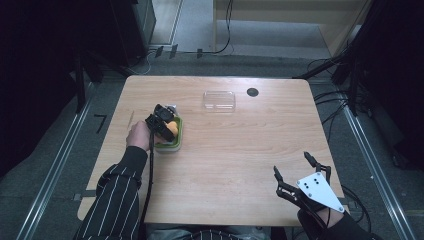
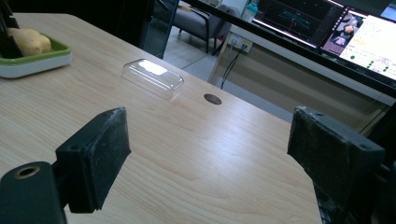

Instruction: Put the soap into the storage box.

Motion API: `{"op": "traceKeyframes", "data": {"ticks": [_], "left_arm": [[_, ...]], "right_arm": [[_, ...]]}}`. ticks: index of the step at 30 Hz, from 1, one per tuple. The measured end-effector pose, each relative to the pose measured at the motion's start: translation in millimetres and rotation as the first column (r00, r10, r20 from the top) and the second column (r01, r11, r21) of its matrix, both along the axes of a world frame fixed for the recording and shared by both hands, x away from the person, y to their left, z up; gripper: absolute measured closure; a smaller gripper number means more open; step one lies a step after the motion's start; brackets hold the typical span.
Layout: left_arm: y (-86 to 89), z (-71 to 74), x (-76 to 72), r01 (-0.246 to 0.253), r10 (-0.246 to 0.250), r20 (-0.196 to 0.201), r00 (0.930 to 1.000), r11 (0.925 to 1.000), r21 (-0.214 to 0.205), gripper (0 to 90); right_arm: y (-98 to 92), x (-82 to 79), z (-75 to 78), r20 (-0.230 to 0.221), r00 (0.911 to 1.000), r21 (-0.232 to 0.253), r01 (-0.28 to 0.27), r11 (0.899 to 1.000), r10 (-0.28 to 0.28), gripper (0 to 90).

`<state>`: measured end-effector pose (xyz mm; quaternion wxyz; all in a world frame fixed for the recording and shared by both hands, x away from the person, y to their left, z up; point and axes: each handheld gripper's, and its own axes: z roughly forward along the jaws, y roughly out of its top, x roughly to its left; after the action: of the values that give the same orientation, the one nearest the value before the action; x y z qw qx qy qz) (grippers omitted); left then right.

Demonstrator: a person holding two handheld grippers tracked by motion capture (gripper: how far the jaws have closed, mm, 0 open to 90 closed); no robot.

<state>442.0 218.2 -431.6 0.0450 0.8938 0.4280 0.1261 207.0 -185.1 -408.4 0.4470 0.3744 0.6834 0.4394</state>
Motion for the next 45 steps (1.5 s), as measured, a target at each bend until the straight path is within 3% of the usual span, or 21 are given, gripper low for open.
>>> {"op": "traceKeyframes", "data": {"ticks": [18,24,30,36,43,45], "left_arm": [[-1.5,-2.2,0.3,-0.004,0.004,-0.007,1.0000,1.0000,-0.009,34.8],[-1.5,0.2,-0.6,-0.010,0.010,0.009,0.9999,0.9999,-0.009,32.9],[1.2,5.5,-1.5,-0.031,0.031,0.011,0.9995,0.9991,-0.027,26.1],[3.1,10.5,-4.3,-0.043,0.043,0.017,0.9989,0.9989,-0.018,14.2],[7.2,22.5,-15.5,-0.060,0.059,-0.028,0.9979,0.9975,-0.037,7.8],[8.0,24.9,-18.4,-0.062,0.062,-0.022,0.9979,0.9974,-0.037,6.7]], "right_arm": [[0.5,0.1,0.1,-0.001,1.0000,-0.002,-0.001,1.000,0.001,13.4],[0.5,0.0,0.0,-0.001,1.0000,-0.001,-0.002,1.000,0.002,13.4],[0.1,0.2,0.0,0.001,1.0000,0.000,-0.001,1.000,0.001,13.4],[0.2,0.3,0.1,0.000,1.0000,0.002,-0.001,1.000,0.001,13.5],[0.3,0.4,0.0,-0.001,1.0000,0.004,-0.001,1.000,0.001,13.4],[0.4,0.4,0.0,-0.001,1.0000,0.003,-0.002,1.000,0.002,13.4]]}}
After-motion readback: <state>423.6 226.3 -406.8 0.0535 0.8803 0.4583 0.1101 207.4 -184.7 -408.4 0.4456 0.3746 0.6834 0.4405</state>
